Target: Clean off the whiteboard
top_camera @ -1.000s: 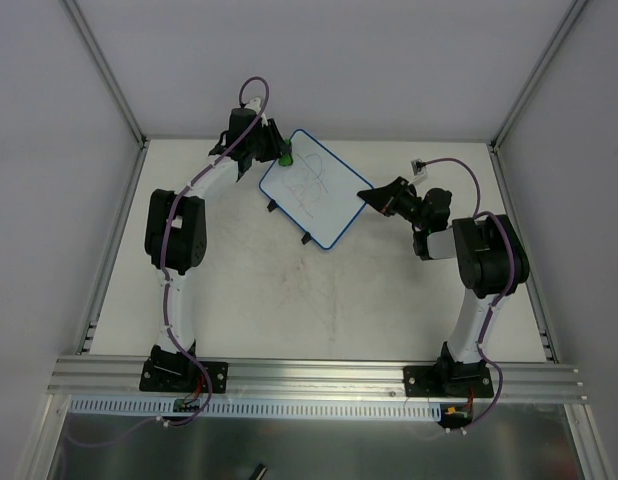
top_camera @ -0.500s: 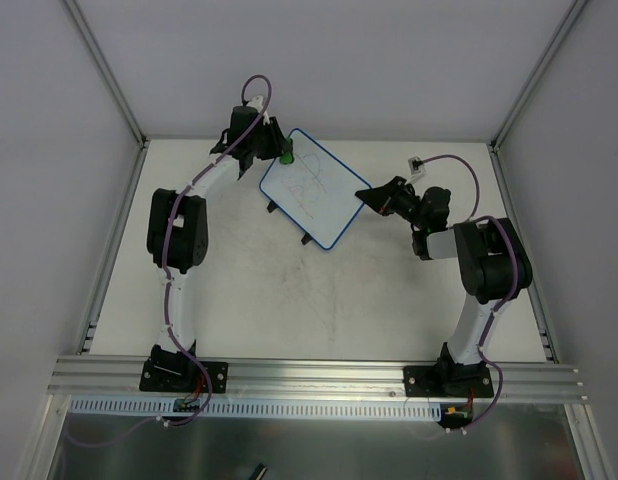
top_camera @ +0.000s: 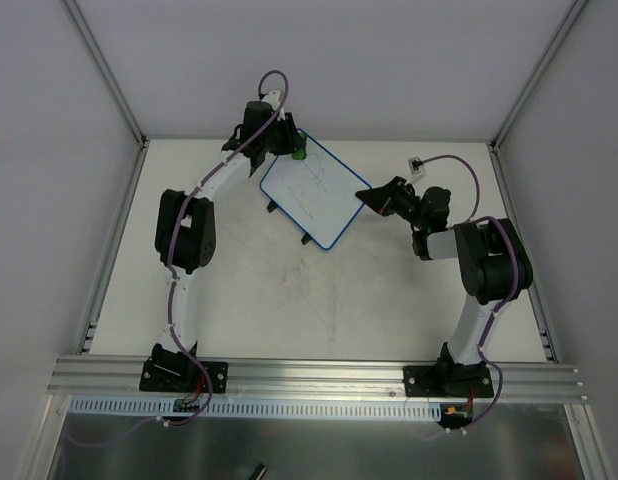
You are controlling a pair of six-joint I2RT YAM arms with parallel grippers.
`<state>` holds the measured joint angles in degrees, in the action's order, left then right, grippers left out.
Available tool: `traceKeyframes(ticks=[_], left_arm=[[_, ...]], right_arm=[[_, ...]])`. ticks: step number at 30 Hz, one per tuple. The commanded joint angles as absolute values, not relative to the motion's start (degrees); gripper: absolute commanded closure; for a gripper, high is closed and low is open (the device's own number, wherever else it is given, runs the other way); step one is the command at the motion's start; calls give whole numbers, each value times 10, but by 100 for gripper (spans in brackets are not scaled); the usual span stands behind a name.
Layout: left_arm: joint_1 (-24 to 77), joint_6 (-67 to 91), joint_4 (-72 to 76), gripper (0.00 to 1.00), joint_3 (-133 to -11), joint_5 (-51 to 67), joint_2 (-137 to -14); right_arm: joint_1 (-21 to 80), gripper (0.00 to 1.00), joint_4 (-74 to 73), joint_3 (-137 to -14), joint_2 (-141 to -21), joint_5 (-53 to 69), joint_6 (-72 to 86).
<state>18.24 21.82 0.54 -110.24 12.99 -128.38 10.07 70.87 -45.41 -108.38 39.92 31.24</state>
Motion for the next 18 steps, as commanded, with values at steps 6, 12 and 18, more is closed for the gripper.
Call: traceKeyframes(ticks=[6, 12, 18], left_arm=[[261, 179, 13, 100, -1112, 137, -1282], [267, 173, 12, 100, -1077, 114, -1264], [256, 167, 11, 100, -1059, 81, -1254]], right_arm=[[116, 100, 754, -461, -1057, 438, 290], [117, 100, 755, -458, -1056, 439, 290], [117, 100, 756, -457, -1054, 439, 288]])
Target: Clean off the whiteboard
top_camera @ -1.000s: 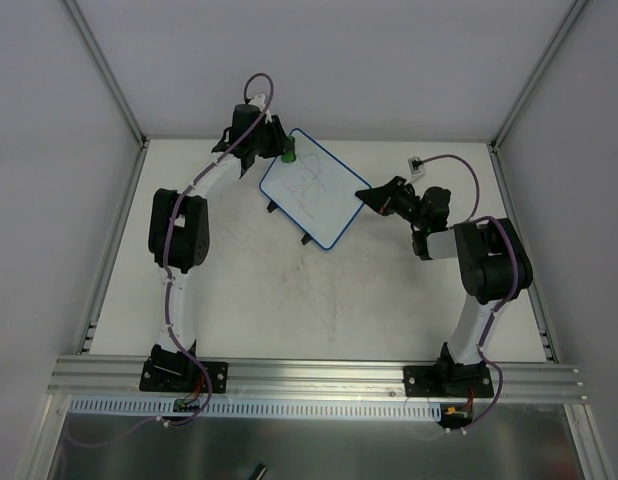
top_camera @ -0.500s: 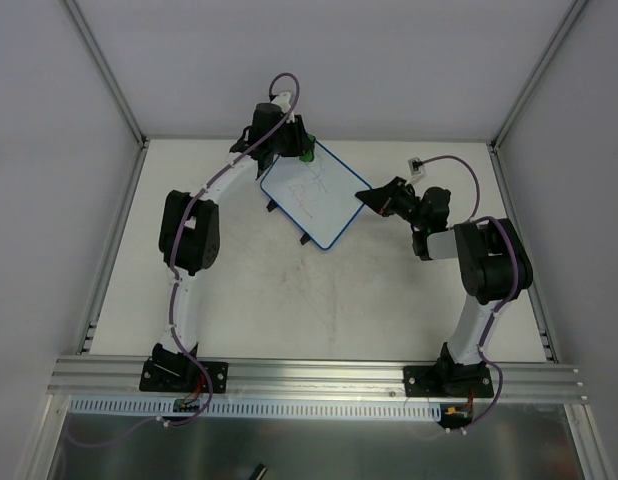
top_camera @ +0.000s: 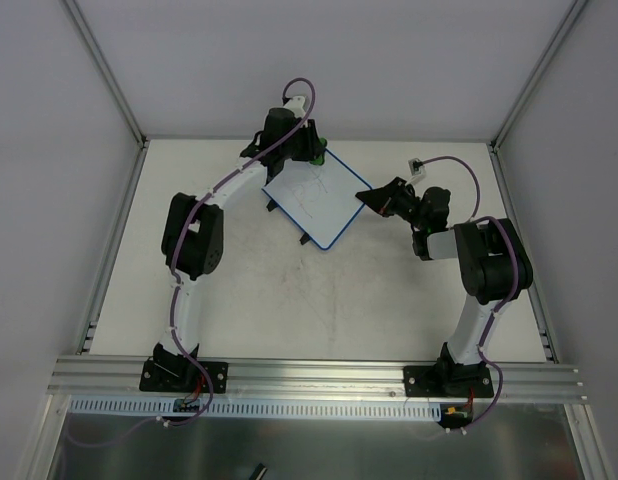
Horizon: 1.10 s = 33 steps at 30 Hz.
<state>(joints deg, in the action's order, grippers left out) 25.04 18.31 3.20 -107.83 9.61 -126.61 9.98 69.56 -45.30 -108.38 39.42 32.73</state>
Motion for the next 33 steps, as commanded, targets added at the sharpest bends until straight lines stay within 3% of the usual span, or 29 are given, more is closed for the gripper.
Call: traceKeyframes(ticks=[1, 8, 15, 33], left_arm=[[252, 170, 11, 100, -1056, 83, -1254], [188, 211, 4, 100, -1041, 126, -1265], [157, 208, -29, 100, -1028, 98, -1266], [200, 193, 1, 100, -1019, 127, -1258]], right_arm=[[116, 100, 757, -456, -1054, 439, 288], [116, 100, 765, -454, -1053, 441, 287], [117, 100, 767, -454, -1053, 440, 288], [116, 100, 768, -456, -1056, 440, 292]])
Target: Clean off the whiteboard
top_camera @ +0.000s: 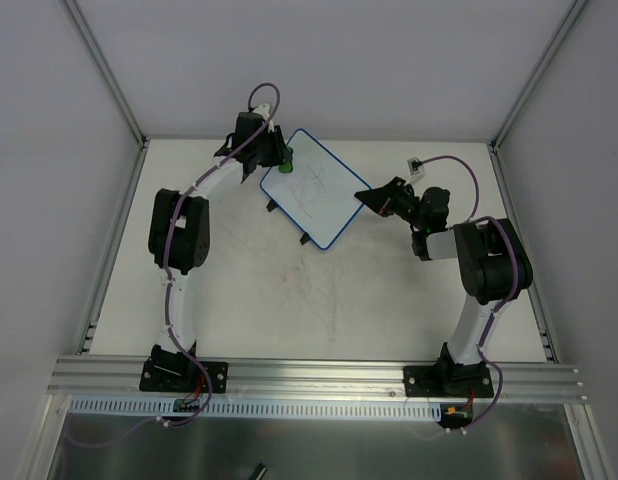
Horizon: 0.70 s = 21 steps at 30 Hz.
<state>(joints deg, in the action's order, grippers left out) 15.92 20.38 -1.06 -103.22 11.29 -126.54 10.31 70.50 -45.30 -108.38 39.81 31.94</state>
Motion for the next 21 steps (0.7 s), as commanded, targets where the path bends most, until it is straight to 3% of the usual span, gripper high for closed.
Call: traceKeyframes(ticks=[1, 11, 21], left_arm=[[213, 189, 15, 100, -1014, 126, -1252], [293, 121, 47, 100, -976, 97, -1220], [307, 112, 59, 100, -927, 127, -1190]], right_arm=[[117, 100, 768, -456, -1057, 441, 292], [116, 100, 769, -458, -1059, 440, 294], [116, 100, 772, -457, -1060, 441, 295]])
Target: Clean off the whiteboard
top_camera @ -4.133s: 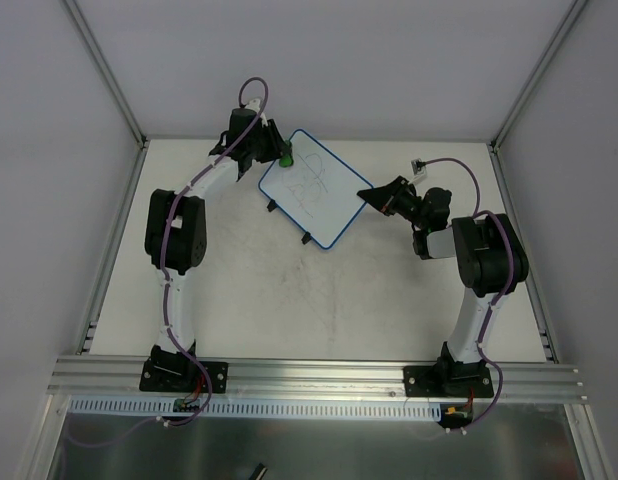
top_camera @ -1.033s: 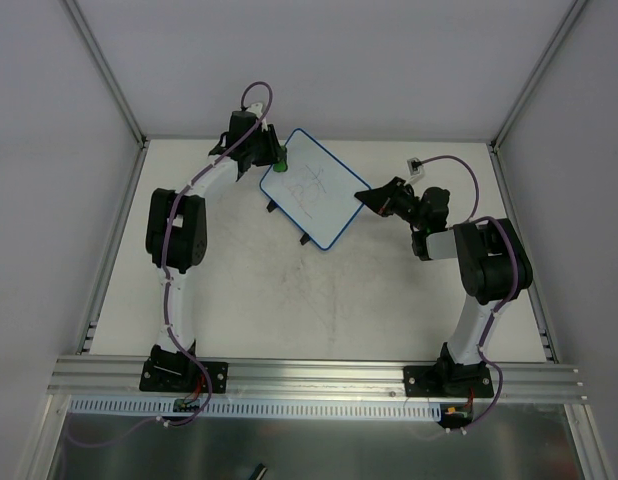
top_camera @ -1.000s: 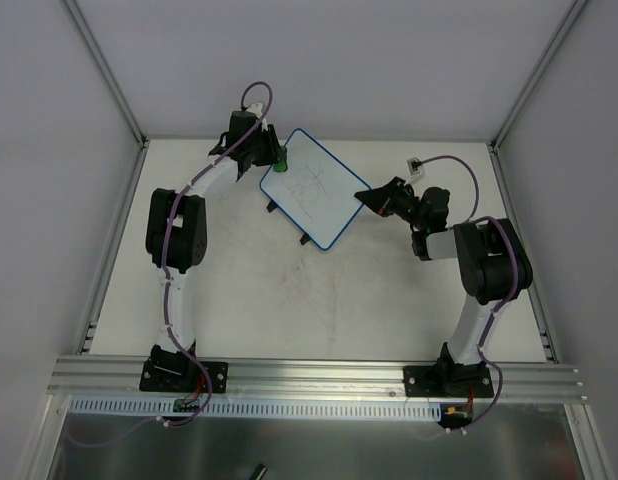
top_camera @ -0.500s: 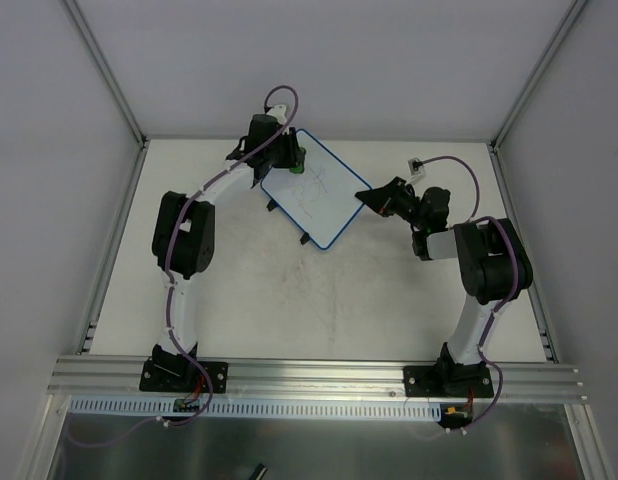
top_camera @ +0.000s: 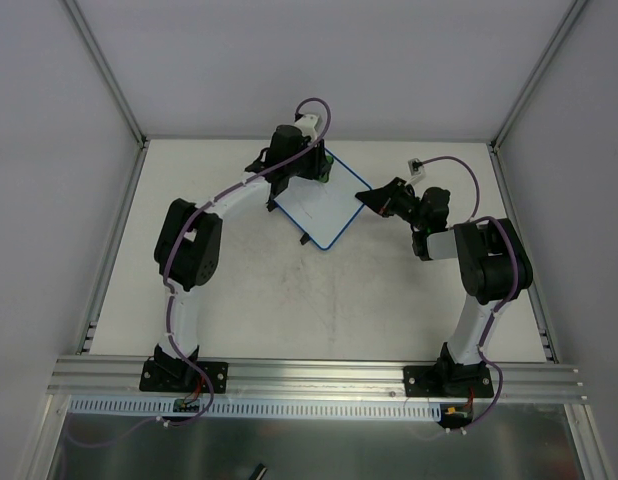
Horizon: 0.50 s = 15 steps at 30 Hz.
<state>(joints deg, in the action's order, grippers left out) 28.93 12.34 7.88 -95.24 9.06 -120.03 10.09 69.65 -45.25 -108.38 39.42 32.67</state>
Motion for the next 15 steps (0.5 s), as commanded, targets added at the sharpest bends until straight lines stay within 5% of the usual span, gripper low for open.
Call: traceKeyframes(ticks=[1, 9, 15], left_arm=[[307, 112, 58, 100, -924, 120, -1188], [301, 108, 57, 100, -924, 19, -1194], [243, 198, 57, 100, -918, 76, -1217]], right_arm=[[116, 100, 772, -458, -1060, 440, 296], [116, 100, 776, -456, -1060, 441, 299], [115, 100, 780, -457, -1061, 441, 301]])
